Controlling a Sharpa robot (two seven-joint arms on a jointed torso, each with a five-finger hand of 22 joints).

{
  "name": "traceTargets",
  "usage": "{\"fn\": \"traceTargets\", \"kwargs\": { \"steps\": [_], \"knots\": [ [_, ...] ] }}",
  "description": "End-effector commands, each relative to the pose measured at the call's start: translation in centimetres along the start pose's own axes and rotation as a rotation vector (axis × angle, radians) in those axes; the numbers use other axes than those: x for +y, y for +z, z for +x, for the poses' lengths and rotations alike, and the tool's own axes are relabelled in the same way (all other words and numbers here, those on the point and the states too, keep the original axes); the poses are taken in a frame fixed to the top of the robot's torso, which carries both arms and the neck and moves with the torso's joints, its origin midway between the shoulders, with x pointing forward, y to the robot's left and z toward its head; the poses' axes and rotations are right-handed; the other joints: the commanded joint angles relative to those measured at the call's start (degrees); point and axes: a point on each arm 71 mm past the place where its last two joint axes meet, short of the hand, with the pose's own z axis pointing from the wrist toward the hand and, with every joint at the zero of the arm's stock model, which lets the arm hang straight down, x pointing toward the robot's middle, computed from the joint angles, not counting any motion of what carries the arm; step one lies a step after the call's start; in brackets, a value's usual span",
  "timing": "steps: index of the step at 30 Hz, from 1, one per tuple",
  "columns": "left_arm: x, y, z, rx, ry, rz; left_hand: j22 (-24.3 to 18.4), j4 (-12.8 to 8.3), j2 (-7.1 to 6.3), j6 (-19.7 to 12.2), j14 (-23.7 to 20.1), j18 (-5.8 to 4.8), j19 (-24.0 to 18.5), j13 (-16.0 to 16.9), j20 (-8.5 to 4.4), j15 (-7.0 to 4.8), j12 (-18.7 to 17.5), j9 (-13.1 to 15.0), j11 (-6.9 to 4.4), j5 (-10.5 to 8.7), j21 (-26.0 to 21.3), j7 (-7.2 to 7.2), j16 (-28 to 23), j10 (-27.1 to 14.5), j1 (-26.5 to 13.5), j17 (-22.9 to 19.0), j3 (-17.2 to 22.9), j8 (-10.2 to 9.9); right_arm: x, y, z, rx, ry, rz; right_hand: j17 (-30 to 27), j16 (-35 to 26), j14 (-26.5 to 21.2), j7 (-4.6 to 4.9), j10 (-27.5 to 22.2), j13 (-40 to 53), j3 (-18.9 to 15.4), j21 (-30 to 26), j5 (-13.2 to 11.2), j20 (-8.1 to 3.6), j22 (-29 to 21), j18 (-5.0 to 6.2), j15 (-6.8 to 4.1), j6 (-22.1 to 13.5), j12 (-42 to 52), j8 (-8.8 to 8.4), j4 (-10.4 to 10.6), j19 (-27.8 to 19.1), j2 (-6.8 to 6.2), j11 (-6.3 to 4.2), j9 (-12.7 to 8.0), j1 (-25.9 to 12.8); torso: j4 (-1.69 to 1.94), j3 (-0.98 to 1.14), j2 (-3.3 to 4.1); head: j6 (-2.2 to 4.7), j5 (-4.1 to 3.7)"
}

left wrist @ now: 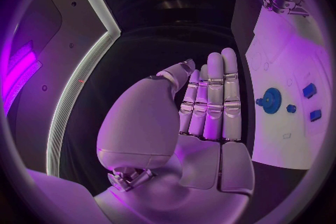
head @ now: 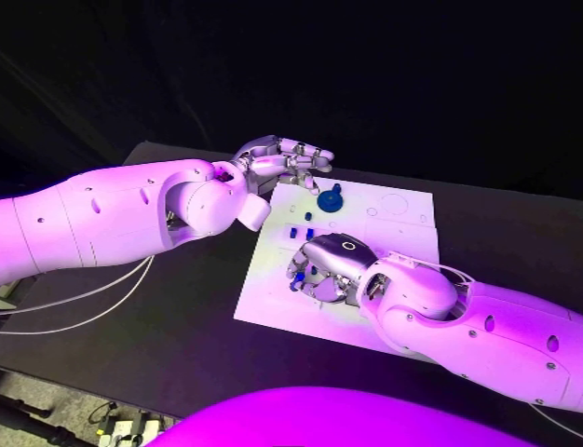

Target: Assemble the parts on the task board

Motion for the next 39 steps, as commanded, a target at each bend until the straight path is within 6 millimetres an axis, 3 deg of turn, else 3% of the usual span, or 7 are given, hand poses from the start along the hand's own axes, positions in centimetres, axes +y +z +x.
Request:
{"fn": "traceTargets", "kwargs": {
  "steps": [1,11,21,28,39],
  "knots": [
    [-0.10,0.03,0.29,0.023,-0.001,0.008,-0.1,-0.2,0.53,-0.5,-0.1,0.79,0.5,-0.1,-0.09,0.33,0.3,-0.1,0.07,-0.12,-0.2,0.09,-0.4,-0.4,0.0,-0.1,0.1,-0.1,-0.03,0.02,0.28,0.024,-0.008,0.002,5.2,0.2,3.9,0.54,3.1,1.7,0.5,0.3,0.2,0.01,0.1,-0.82,-0.38,0.1,0.4,-0.23,-0.7,0.4,0.50,-2.58,0.1,1.2,-0.04,-0.02,0.04,-0.08,0.21],
    [-0.11,0.02,0.34,0.025,-0.001,0.007,-0.1,-0.2,0.53,-0.5,-0.1,0.79,0.5,-0.1,-0.09,0.33,0.3,-0.1,0.07,-0.12,-0.2,0.09,-0.4,-0.4,0.0,-0.1,0.1,-0.1,-0.15,0.06,0.63,0.045,-0.020,0.012,5.3,0.2,3.9,0.55,3.1,1.7,0.5,0.3,0.2,0.02,0.1,-0.82,-0.37,0.1,0.4,-0.23,-0.7,0.4,0.49,-2.58,0.1,1.2,-0.05,-0.02,-0.03,-0.38,0.30],
    [-0.10,0.09,0.53,0.030,-0.001,0.007,-0.1,-0.4,0.61,-0.5,-0.1,0.79,0.5,-0.1,-0.10,0.33,0.4,0.0,0.08,-0.12,-0.3,0.10,-0.4,-0.5,0.2,-0.1,0.2,0.0,0.33,0.40,0.86,0.061,-0.037,0.005,5.2,0.2,3.9,0.61,3.0,1.8,0.3,0.1,0.1,0.08,0.0,-0.78,-0.26,0.0,0.3,-0.38,-0.7,0.3,0.10,-2.48,0.1,0.7,0.10,0.03,0.04,-0.03,0.15],
    [-0.09,0.15,0.62,0.033,-0.001,0.006,-0.1,-0.4,0.61,-0.5,-0.1,0.79,0.5,-0.1,-0.10,0.33,0.4,0.0,0.08,-0.12,-0.3,0.10,-0.4,-0.5,0.2,-0.1,0.2,0.0,0.61,0.72,1.06,0.070,-0.034,0.000,4.5,-0.4,3.6,1.20,0.6,1.3,-0.3,-1.3,0.0,0.58,-0.7,-0.57,0.39,-2.5,-1.3,-2.17,0.2,-0.2,-1.43,-1.71,-0.4,-1.9,0.04,0.02,-0.07,-0.14,0.43],
    [-0.08,0.11,0.58,0.035,-0.001,0.004,-0.1,-0.4,0.58,-0.6,-0.2,0.79,0.5,-0.1,-0.11,0.32,0.4,0.0,0.08,-0.13,-0.3,0.11,-0.4,-0.5,0.2,-0.1,0.2,0.0,0.11,0.41,1.00,0.046,-0.026,0.008,3.1,-1.7,3.1,1.26,-2.9,0.7,-0.4,-3.5,0.2,1.21,-2.0,-0.17,1.03,-2.8,-2.9,-2.42,0.6,-1.0,-2.51,-0.94,-0.4,-3.2,-0.01,0.04,0.02,0.03,0.39]
  ]
}}
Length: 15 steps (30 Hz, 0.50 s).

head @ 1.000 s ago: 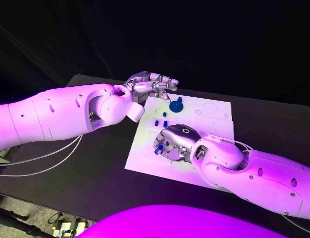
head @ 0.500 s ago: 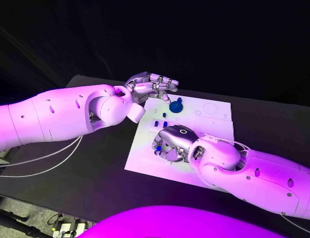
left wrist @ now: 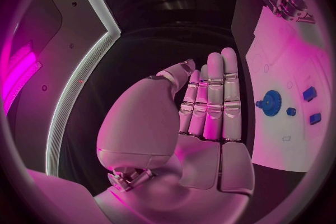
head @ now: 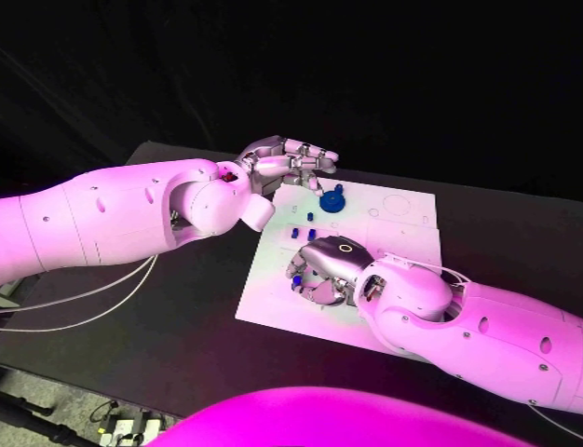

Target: Assemble the parts on the task board

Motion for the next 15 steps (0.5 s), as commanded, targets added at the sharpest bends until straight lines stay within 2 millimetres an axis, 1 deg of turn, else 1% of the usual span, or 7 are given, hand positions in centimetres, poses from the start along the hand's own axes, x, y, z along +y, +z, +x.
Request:
{"fn": "traceTargets", "kwargs": {
  "steps": [1,4,5,7,10,13,15],
  "knots": [
    [-0.1,0.0,0.3,0.025,0.000,0.007,-0.1,-0.3,0.58,-0.3,-0.2,0.80,0.3,-0.1,0.10,0.32,0.4,0.0,-0.13,-0.13,-0.3,-0.10,-0.4,-0.3,0.2,-0.1,0.0,0.0,0.0,-0.1,0.4,0.009,0.000,-0.003,2.8,-0.7,2.8,-0.17,-1.4,-0.3,0.0,-1.1,0.3,0.40,-0.6,-0.08,0.54,-0.4,-0.6,-0.21,0.4,-0.3,-0.11,0.27,0.0,-0.8,-0.04,0.03,0.05,0.03,-0.02],
    [-0.1,0.0,0.2,0.025,0.000,0.007,-0.1,-0.3,0.58,-0.3,-0.2,0.80,0.3,-0.1,0.10,0.32,0.4,0.0,-0.13,-0.13,-0.3,-0.10,-0.4,-0.3,0.2,-0.1,0.0,0.0,0.0,-0.2,0.3,-0.001,0.004,-0.008,1.3,-2.1,2.1,-0.16,-3.1,-0.5,-0.3,-3.6,0.2,0.65,-2.2,0.38,0.86,-0.7,-0.9,-0.35,0.4,-1.3,-0.54,0.56,0.0,-1.2,-0.03,0.05,0.01,0.03,-0.09],
    [-0.1,0.0,0.2,0.025,0.000,0.007,-0.1,-0.3,0.58,-0.3,-0.2,0.80,0.3,-0.1,0.10,0.32,0.4,0.0,-0.13,-0.13,-0.3,-0.10,-0.4,-0.3,0.2,-0.1,0.0,0.0,0.0,-0.2,0.3,-0.006,0.006,-0.011,-0.3,-3.6,1.4,-0.11,-4.4,-0.7,-0.6,-5.9,0.2,0.80,-3.7,0.79,1.11,-1.1,-1.2,-0.51,0.5,-2.2,-0.84,0.77,-0.1,-1.4,-0.04,0.06,0.00,0.04,-0.11],
    [-0.1,0.0,0.2,0.025,0.000,0.007,-0.1,-0.3,0.58,-0.3,-0.2,0.80,0.3,-0.1,0.10,0.32,0.4,0.0,-0.13,-0.13,-0.3,-0.10,-0.4,-0.3,0.2,-0.1,0.0,0.0,0.1,-0.3,0.2,-0.019,0.012,-0.018,-3.2,-6.3,-0.1,-0.67,-7.3,-1.0,-1.6,-10.2,0.3,1.27,-6.4,1.45,1.57,-2.3,-1.6,-0.82,0.6,-4.0,-1.38,1.35,-0.3,-1.9,0.00,0.03,0.03,0.09,-0.15],
    [-0.1,0.0,0.2,0.024,0.001,0.007,-0.1,-0.3,0.58,-0.3,-0.2,0.80,0.3,-0.1,0.10,0.32,0.4,0.0,-0.13,-0.13,-0.3,-0.10,-0.4,-0.3,0.2,-0.1,0.0,0.0,0.1,-0.5,0.0,-0.042,0.017,-0.028,-7.4,-10.1,-2.6,-1.07,-11.5,-1.3,-3.2,-16.6,0.3,1.93,-10.4,2.41,2.28,-4.8,-1.9,-0.89,0.5,-6.8,-1.81,2.24,-0.7,-1.9,-0.02,0.02,0.04,0.08,-0.20],
    [-0.1,0.0,0.1,0.022,0.001,0.007,-0.1,-0.3,0.56,-0.4,-0.2,0.79,0.3,-0.1,0.10,0.33,0.4,0.0,-0.11,-0.14,-0.3,-0.09,-0.4,-0.3,0.2,-0.1,0.0,0.0,-0.1,-0.8,-0.2,-0.067,0.019,-0.033,-9.4,-11.6,-3.9,-1.72,-14.4,-1.2,-4.7,-19.4,0.4,2.48,-12.0,2.87,2.75,-6.6,-0.9,-0.80,0.3,-8.0,-1.72,2.77,-1.0,-1.1,-0.07,-0.01,-0.04,0.15,-0.26],
    [-0.1,0.0,0.0,0.021,0.001,0.007,-0.1,-0.2,0.53,-0.4,-0.2,0.78,0.3,-0.1,0.11,0.36,0.4,-0.1,-0.08,-0.16,-0.3,-0.05,-0.4,-0.4,0.1,-0.1,-0.1,0.0,-0.3,-1.1,-0.4,-0.088,0.023,-0.035,-11.1,-12.9,-5.3,-2.40,-17.3,-1.3,-6.3,-23.9,0.2,2.91,-14.9,3.56,3.23,-8.1,-0.6,-0.80,0.6,-9.9,-1.74,3.30,-1.2,-0.8,-0.06,-0.01,-0.07,0.18,-0.33]
  ]
}}
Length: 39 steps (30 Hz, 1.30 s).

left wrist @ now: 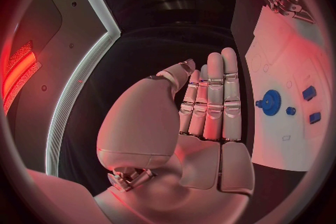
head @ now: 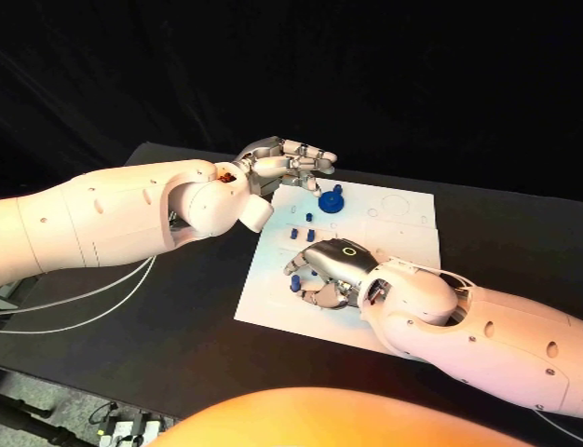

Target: Assemble the parts on the task board

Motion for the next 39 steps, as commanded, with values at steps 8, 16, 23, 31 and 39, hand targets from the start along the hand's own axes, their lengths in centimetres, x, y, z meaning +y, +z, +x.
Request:
{"fn": "traceTargets", "kwargs": {
  "steps": [8,16,23,31,39],
  "knots": [
    [-0.1,0.0,-0.1,0.017,0.002,0.007,-0.1,-0.2,0.53,-0.4,-0.2,0.78,0.3,-0.1,0.11,0.35,0.2,-0.1,-0.08,-0.16,-0.3,-0.05,-0.4,-0.4,0.1,-0.1,-0.1,0.0,-0.6,-2.4,-3.1,-0.188,0.065,-0.046,-5.0,-1.6,-3.8,-1.64,-6.9,0.7,-9.0,-9.3,0.6,1.11,-6.2,2.26,0.88,-5.5,6.5,0.12,4.9,-2.8,-0.05,0.91,-0.4,4.2,-0.24,0.02,-0.19,0.77,-1.00],
    [0.0,0.1,-0.1,0.019,0.002,0.006,-0.1,-0.2,0.50,-0.4,-0.2,0.78,0.3,-0.1,0.12,0.37,0.2,-0.1,-0.07,-0.17,-0.3,-0.04,-0.4,-0.4,0.1,-0.1,-0.1,0.0,-4.5,-7.1,-7.1,-0.218,0.246,0.119,2.5,6.2,2.4,2.11,13.7,3.2,-8.3,4.8,0.5,-1.65,2.6,0.08,-2.67,0.9,17.5,2.61,7.3,4.7,3.32,-3.54,0.8,3.0,-0.43,-0.16,-0.65,1.53,-5.10],
    [0.0,-0.1,-0.4,0.013,0.003,0.006,-0.1,-0.2,0.50,-0.4,-0.2,0.78,0.3,-0.1,0.12,0.37,0.2,-0.1,-0.07,-0.17,-0.3,-0.04,-0.4,-0.4,0.1,-0.1,-0.1,0.0,-9.2,-13.4,-7.7,-0.192,0.368,0.389,11.1,12.4,7.4,-0.58,29.1,36.9,-10.9,22.4,1.8,-4.94,14.2,-3.07,-5.75,6.7,48.6,6.21,10.0,11.4,3.23,-6.91,3.2,-1.2,-1.22,-0.21,-1.18,1.36,-7.98],
    [-0.1,-0.3,-0.4,0.018,0.002,0.025,-0.3,0.3,0.15,-0.6,-0.3,0.72,0.3,-0.1,0.34,0.56,0.5,0.0,0.01,-0.27,-0.7,0.00,-0.3,-0.6,-1.1,-0.2,-1.0,0.2,-10.7,-17.9,-5.9,-0.166,0.362,0.576,18.1,17.3,9.0,-1.43,36.0,61.8,-15.0,29.2,5.5,-5.33,19.1,-4.22,-6.16,8.2,66.6,8.34,13.7,12.8,4.01,-7.38,6.3,-5.6,-1.98,-0.36,-1.28,0.97,-11.02],
    [-0.2,-0.3,-0.2,0.026,-0.001,0.029,-0.6,0.6,0.01,-0.7,-0.3,0.73,0.3,-0.2,0.45,0.61,0.7,0.0,0.03,-0.29,-1.0,-0.02,-0.3,-0.8,-1.6,-0.2,-1.6,0.2,-10.7,-19.1,-3.5,-0.130,0.337,0.675,20.5,19.0,9.4,-1.69,36.2,64.2,-20.3,31.1,7.8,-5.52,20.7,-4.54,-6.32,7.5,67.7,8.95,17.7,13.0,3.18,-7.53,8.8,-9.2,-2.37,-0.39,-1.33,0.79,-12.52]
  ]
}}
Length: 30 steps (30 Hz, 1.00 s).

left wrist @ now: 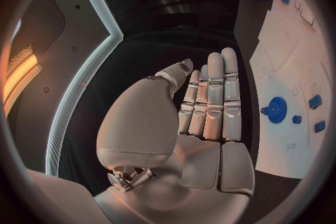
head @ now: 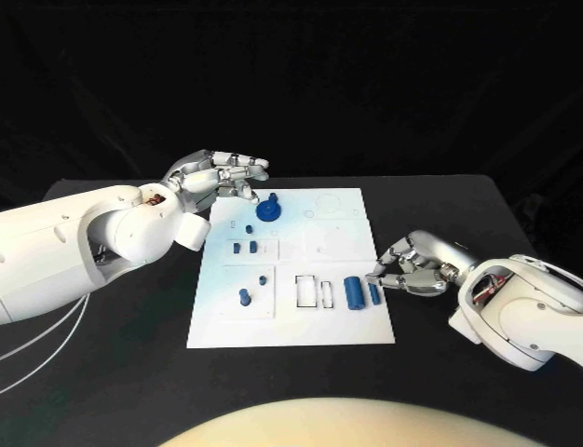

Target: Assemble the parts on the task board

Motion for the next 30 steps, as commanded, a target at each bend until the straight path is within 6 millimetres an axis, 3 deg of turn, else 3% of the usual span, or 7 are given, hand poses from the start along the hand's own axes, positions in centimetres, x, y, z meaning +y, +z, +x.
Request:
{"fn": "traceTargets", "kwargs": {
  "steps": [1,3,6,11,15,22,30],
  "knots": [
    [-0.2,0.0,0.3,0.028,-0.002,0.024,-0.1,0.1,-0.07,-0.3,-0.1,0.81,0.1,-0.1,0.26,0.44,0.1,0.0,0.02,-0.28,-0.4,-0.03,-0.2,-0.3,-0.6,-0.1,-0.4,0.3,-0.3,0.0,0.3,-0.033,-0.046,0.073,10.5,0.3,5.0,-0.03,0.2,0.1,-1.3,0.4,-0.9,-0.38,5.3,-0.86,-0.37,-0.4,0.1,0.24,0.6,3.2,-0.18,0.00,0.5,-0.7,-0.22,-0.01,-0.04,-0.07,-0.85],
    [-0.2,0.0,0.3,0.028,-0.002,0.026,-0.3,0.4,-0.12,-0.4,-0.1,0.82,0.2,-0.1,0.34,0.49,0.3,0.0,0.00,-0.29,-0.6,-0.05,-0.2,-0.4,-1.0,-0.1,-0.8,0.3,-0.1,0.3,0.8,-0.032,-0.077,0.078,10.8,0.4,5.0,0.11,-0.4,-0.3,-3.3,0.4,-0.8,-0.29,5.4,-0.87,-0.24,-1.0,-0.5,0.15,2.0,3.2,-0.84,0.15,1.1,-2.0,-0.17,-0.04,-0.02,-0.01,-1.31],
    [-0.3,-0.1,0.4,0.030,-0.004,0.030,-1.0,1.9,-0.46,-0.7,-0.1,0.85,0.5,0.0,0.66,0.67,0.8,0.0,0.06,-0.34,-1.5,-0.08,0.0,-0.7,-2.9,-0.1,-2.8,0.4,0.3,0.8,1.2,-0.045,-0.111,0.079,11.5,0.9,5.2,0.24,-0.6,-0.4,-4.6,1.1,-1.0,-0.19,5.9,-1.01,-0.12,-1.4,-0.7,0.10,2.4,3.3,-1.09,0.28,1.6,-2.8,-0.20,-0.18,0.00,-0.12,-1.78],
    [-0.3,-0.1,0.4,0.032,-0.005,0.032,-1.3,2.1,-0.48,-0.7,-0.1,0.87,0.6,0.0,0.70,0.68,0.9,0.1,0.07,-0.33,-1.8,-0.09,0.0,-0.8,-3.0,-0.2,-3.2,0.5,0.7,1.5,1.7,-0.056,-0.134,0.077,11.7,1.1,5.2,0.28,-0.7,-0.4,-4.9,1.3,-1.0,-0.15,6.1,-1.04,-0.09,-1.6,-0.9,0.11,2.3,3.3,-0.96,0.32,1.9,-2.5,-0.04,-0.02,0.02,-0.33,-2.19],
    [-0.3,-0.2,0.4,0.031,-0.006,0.032,-1.5,2.3,-0.31,-0.8,-0.1,0.88,0.8,0.1,0.73,0.69,1.1,0.1,0.08,-0.31,-2.0,-0.09,0.1,-0.9,-3.1,-0.2,-3.5,0.6,1.1,2.2,2.2,-0.052,-0.144,0.070,11.9,1.2,5.3,0.28,-0.7,-0.3,-5.0,1.6,-1.0,-0.14,6.3,-1.09,-0.08,-1.6,-0.8,0.12,2.3,3.3,-0.94,0.33,1.9,-2.4,-0.27,-0.05,0.01,-0.66,-2.03],
    [-0.3,-0.2,0.4,0.033,-0.008,0.032,-1.5,2.3,-0.31,-0.8,-0.1,0.88,0.8,0.1,0.73,0.69,1.1,0.1,0.08,-0.31,-2.0,-0.09,0.1,-0.9,-3.1,-0.2,-3.5,0.6,1.3,2.9,3.5,-0.020,-0.155,0.077,11.9,1.2,5.2,0.30,-0.8,-0.4,-5.3,1.6,-0.9,-0.10,6.3,-1.10,-0.05,-1.7,-0.9,0.16,2.3,3.3,-0.95,0.35,2.2,-2.2,-0.05,0.02,0.01,-1.46,-1.66],
    [-0.3,-0.3,0.3,0.034,-0.008,0.031,-1.5,2.3,-0.31,-0.8,-0.1,0.88,0.8,0.1,0.73,0.69,1.1,0.1,0.08,-0.31,-2.0,-0.09,0.1,-0.9,-3.1,-0.2,-3.5,0.6,1.4,3.2,3.9,-0.014,-0.193,0.086,12.0,1.2,5.3,0.26,-0.8,-0.2,-5.6,1.7,-0.9,-0.06,6.4,-1.11,-0.03,-1.6,-1.0,0.34,2.3,3.3,-0.87,0.34,2.5,-2.0,-0.08,0.01,0.01,-1.32,-1.09]
  ]
}}
